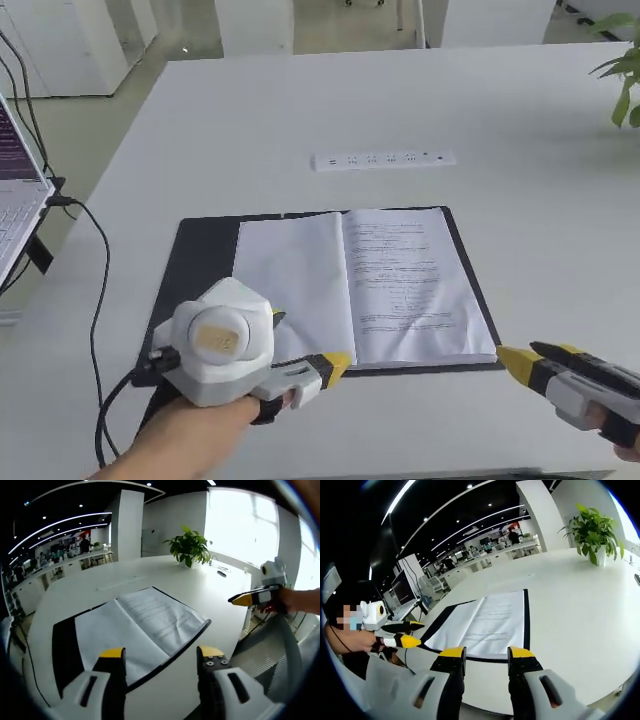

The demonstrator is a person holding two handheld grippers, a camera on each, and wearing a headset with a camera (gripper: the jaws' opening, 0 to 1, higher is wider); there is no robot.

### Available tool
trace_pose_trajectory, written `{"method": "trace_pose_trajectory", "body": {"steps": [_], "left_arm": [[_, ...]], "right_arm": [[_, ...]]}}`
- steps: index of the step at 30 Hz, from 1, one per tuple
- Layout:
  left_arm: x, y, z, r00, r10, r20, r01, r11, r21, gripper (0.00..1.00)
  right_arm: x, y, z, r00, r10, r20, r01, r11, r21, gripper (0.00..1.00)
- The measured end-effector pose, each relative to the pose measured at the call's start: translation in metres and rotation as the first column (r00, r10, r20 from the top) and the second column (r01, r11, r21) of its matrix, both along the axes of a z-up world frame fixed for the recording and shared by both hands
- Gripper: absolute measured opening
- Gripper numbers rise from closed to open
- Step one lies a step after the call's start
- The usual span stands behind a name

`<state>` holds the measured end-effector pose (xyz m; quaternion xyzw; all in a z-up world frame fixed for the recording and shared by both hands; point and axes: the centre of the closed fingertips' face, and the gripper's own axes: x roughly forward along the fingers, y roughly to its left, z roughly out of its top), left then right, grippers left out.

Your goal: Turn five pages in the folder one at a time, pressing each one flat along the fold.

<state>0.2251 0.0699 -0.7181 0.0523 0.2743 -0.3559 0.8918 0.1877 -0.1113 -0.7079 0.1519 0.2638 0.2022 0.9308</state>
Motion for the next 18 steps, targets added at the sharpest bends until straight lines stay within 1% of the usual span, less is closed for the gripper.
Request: {"method": "trace_pose_trajectory", "body": {"steps": [1,2,4,5,6,7,8,11,13,16,18], "left_arm": [[0.003,-0.006,-0.003,1.000,-0.002,-0.002,0.002,1.000,-0.002,0.56],[0.005,-0.015,-0.006,1.000,-0.009,-0.001,0.009,1.000,-0.002,0.56],[0.009,-0.027,-0.012,1.000,-0.028,-0.003,0.028,1.000,0.009,0.56],[0.012,-0.035,-0.015,1.000,-0.029,-0.006,0.029,1.000,0.010,0.56],[0.014,-0.042,-0.017,0.999,-0.037,-0.005,0.037,0.999,0.003,0.56],[0.016,-0.050,-0.020,0.999,-0.047,-0.019,0.047,0.999,-0.004,0.56],[0.017,-0.055,-0.022,0.999,-0.048,-0.022,0.048,0.999,-0.004,0.57],[0.022,-0.073,-0.028,0.998,-0.062,-0.023,0.062,0.998,-0.006,0.56],[0.024,-0.079,-0.032,0.998,-0.063,-0.020,0.063,0.998,-0.003,0.56],[0.030,-0.093,-0.043,0.997,-0.071,-0.014,0.071,0.997,0.010,0.56],[0.034,-0.100,-0.048,0.997,-0.071,0.006,0.071,0.997,0.019,0.56]], "right_arm": [[0.001,-0.002,-0.002,1.000,0.000,0.001,0.000,1.000,0.001,0.32],[0.002,-0.003,-0.003,1.000,-0.001,0.003,0.001,1.000,0.001,0.32],[0.002,-0.002,-0.005,1.000,0.000,-0.004,0.000,1.000,0.003,0.32],[0.004,-0.003,-0.006,1.000,-0.002,-0.002,0.002,1.000,0.002,0.32],[0.005,-0.004,-0.007,1.000,-0.002,-0.005,0.002,1.000,0.003,0.32],[0.006,-0.004,-0.009,1.000,0.001,-0.010,-0.001,1.000,0.004,0.32],[0.007,-0.005,-0.010,1.000,0.000,-0.010,0.000,1.000,0.003,0.32],[0.009,-0.005,-0.012,1.000,-0.001,-0.013,0.001,1.000,0.008,0.31],[0.012,-0.006,-0.015,1.000,-0.001,-0.017,0.001,1.000,0.004,0.31],[0.014,-0.008,-0.019,1.000,-0.002,-0.020,0.002,1.000,0.009,0.31],[0.014,-0.009,-0.022,1.000,-0.002,-0.027,0.002,1.000,0.012,0.31]]}}
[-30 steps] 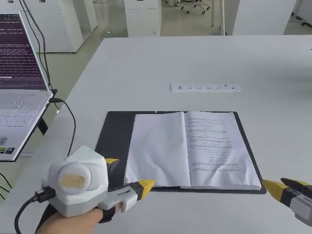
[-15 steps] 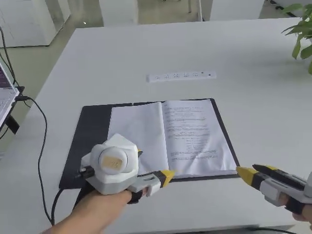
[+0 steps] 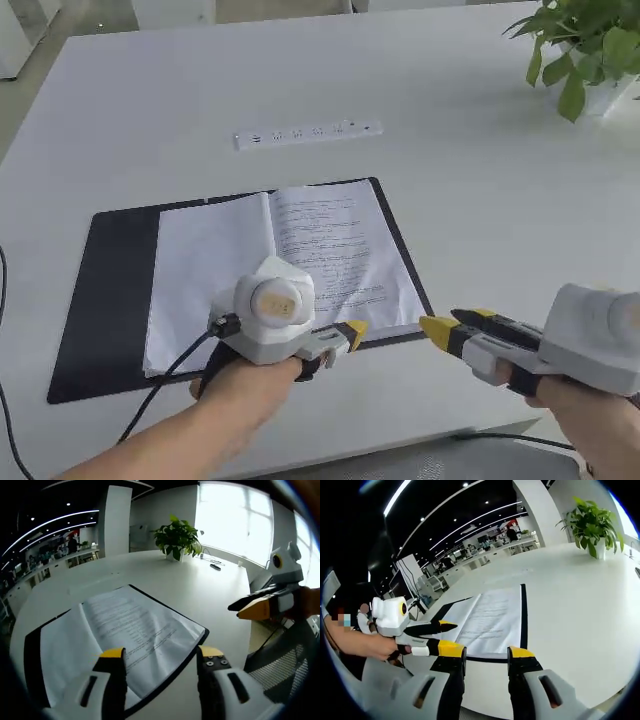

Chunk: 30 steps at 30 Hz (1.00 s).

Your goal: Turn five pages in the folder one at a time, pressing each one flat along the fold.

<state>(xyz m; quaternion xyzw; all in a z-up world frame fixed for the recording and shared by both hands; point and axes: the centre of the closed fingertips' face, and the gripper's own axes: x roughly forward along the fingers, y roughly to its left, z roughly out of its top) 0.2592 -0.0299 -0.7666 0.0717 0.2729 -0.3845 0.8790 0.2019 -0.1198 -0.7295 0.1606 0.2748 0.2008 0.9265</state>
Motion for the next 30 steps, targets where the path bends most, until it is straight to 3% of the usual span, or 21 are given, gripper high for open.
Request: {"method": "trace_pose_trajectory", "body": {"steps": [3,7,14,17,18,23,30], "left_arm": [[0.008,-0.007,-0.006,1.000,0.013,0.022,-0.013,1.000,0.011,0.55],[0.018,-0.014,-0.017,0.999,0.037,0.020,-0.037,0.999,0.014,0.53],[0.026,-0.021,-0.031,0.997,0.061,0.048,-0.063,0.997,0.049,0.52],[0.026,-0.017,-0.042,0.997,0.057,0.052,-0.063,0.993,0.104,0.50],[0.027,-0.018,-0.040,0.996,0.061,0.072,-0.067,0.994,0.083,0.49],[0.020,-0.022,-0.041,0.994,0.029,0.102,-0.035,0.998,0.059,0.40],[0.023,-0.021,-0.041,0.995,0.039,0.088,-0.041,0.999,0.021,0.35]], "right_arm": [[0.000,0.000,-0.003,1.000,0.002,-0.005,-0.002,1.000,0.006,0.31],[0.001,0.000,-0.006,1.000,0.001,-0.001,-0.001,1.000,0.016,0.31],[0.004,0.000,-0.014,1.000,-0.001,-0.015,0.001,1.000,0.027,0.31],[0.004,0.000,-0.016,1.000,-0.001,-0.022,0.001,1.000,0.031,0.31],[0.004,0.001,-0.016,1.000,0.001,-0.022,-0.001,0.999,0.032,0.31],[0.004,0.001,-0.020,0.999,0.008,-0.031,-0.007,0.999,0.038,0.31],[0.006,0.000,-0.019,1.000,0.009,-0.029,-0.008,0.999,0.042,0.30]]}}
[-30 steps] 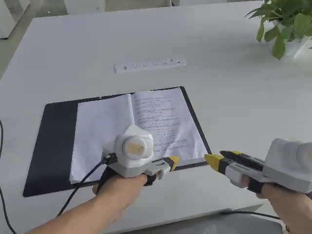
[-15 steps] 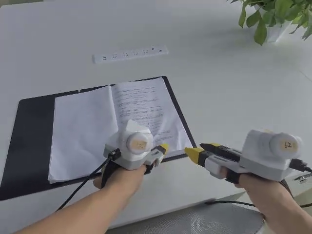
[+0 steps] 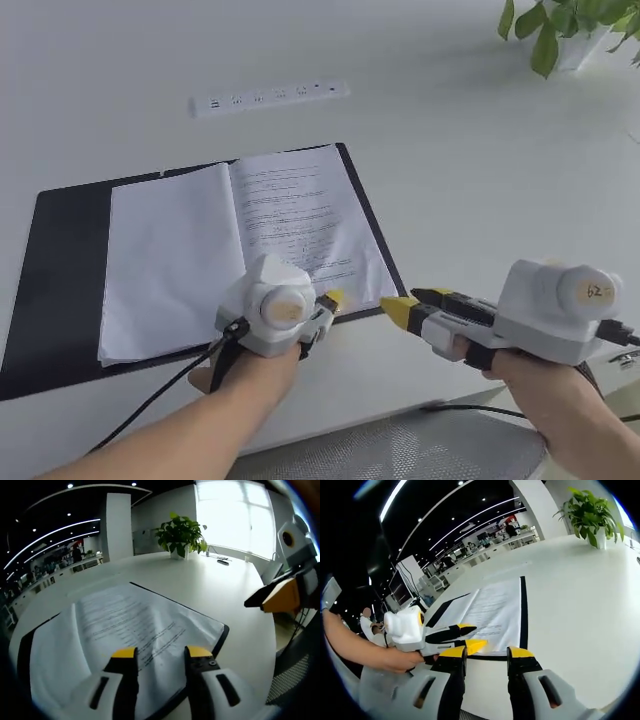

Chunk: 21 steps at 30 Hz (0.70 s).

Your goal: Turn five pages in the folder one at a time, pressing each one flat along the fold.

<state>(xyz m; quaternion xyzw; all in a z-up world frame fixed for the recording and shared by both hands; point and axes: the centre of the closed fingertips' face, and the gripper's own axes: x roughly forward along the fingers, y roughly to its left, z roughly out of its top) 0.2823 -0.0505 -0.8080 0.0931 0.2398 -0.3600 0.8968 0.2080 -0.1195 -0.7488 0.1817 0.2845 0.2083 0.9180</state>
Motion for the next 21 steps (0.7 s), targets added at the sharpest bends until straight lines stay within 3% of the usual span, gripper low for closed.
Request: {"method": "trace_pose_trajectory", "body": {"steps": [8,12,16,21], "left_arm": [[-0.001,0.000,0.000,1.000,-0.002,-0.001,0.002,1.000,-0.016,0.31],[0.007,0.007,0.000,0.999,0.038,-0.010,-0.038,0.999,-0.029,0.14],[0.006,0.006,0.000,1.000,0.012,-0.002,-0.012,1.000,-0.012,0.12],[0.008,0.008,0.000,0.999,0.045,-0.015,-0.045,0.998,-0.037,0.09]], "right_arm": [[0.002,0.000,-0.002,1.000,0.000,-0.008,0.001,1.000,0.005,0.30],[0.003,0.001,-0.004,1.000,0.004,-0.013,-0.004,1.000,0.003,0.30],[0.005,0.002,-0.006,1.000,0.012,-0.016,-0.012,1.000,-0.002,0.30],[0.015,0.003,-0.010,1.000,0.021,-0.022,-0.021,1.000,-0.004,0.29]]}}
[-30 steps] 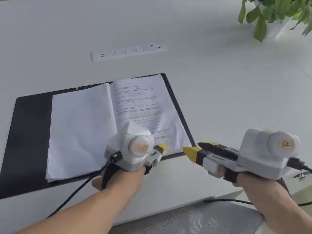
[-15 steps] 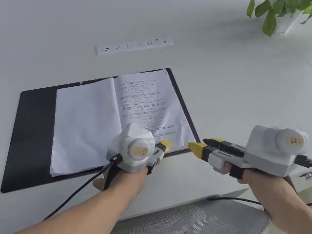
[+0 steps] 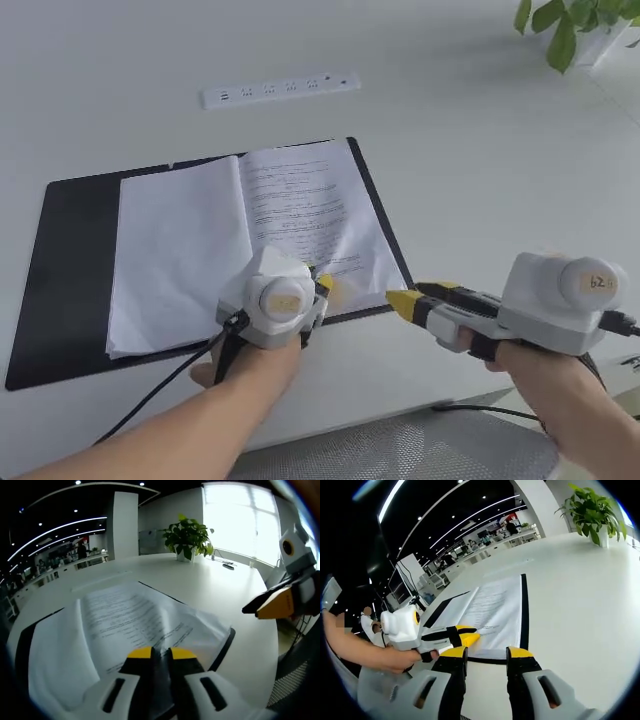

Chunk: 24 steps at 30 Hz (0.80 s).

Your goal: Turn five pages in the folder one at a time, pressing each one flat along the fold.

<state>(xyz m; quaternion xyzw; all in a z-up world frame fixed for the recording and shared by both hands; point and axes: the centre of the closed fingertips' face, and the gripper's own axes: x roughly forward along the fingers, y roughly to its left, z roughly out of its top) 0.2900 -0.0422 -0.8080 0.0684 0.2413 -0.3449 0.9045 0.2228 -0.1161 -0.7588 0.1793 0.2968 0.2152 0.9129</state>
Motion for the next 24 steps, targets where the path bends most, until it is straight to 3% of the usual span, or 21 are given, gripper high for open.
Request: {"method": "trace_pose_trajectory", "body": {"steps": [6,14,16,18,22,24], "left_arm": [[0.000,0.001,0.000,1.000,0.008,-0.005,-0.008,1.000,-0.012,0.09],[0.000,0.001,-0.001,1.000,0.011,-0.006,-0.011,1.000,-0.014,0.09],[0.000,0.001,-0.001,1.000,0.011,-0.005,-0.011,1.000,-0.014,0.09],[0.000,0.001,-0.001,1.000,0.010,-0.003,-0.010,1.000,-0.014,0.09],[0.001,0.001,-0.001,1.000,0.010,-0.006,-0.010,1.000,-0.014,0.09],[0.001,0.001,-0.001,1.000,0.009,-0.005,-0.009,1.000,-0.014,0.09]], "right_arm": [[0.018,-0.002,-0.004,1.000,-0.004,-0.005,0.004,1.000,0.010,0.26],[0.027,-0.001,-0.023,0.996,-0.021,-0.085,0.025,0.999,0.047,0.25],[0.027,-0.002,-0.029,0.994,-0.030,-0.102,0.033,0.999,0.035,0.25],[0.025,0.000,-0.032,0.990,-0.026,-0.138,0.036,0.997,0.071,0.19],[0.027,-0.004,-0.028,0.993,-0.046,-0.106,0.052,0.997,0.054,0.02],[0.028,-0.004,-0.028,0.992,-0.054,-0.112,0.062,0.996,0.064,0.02]]}}
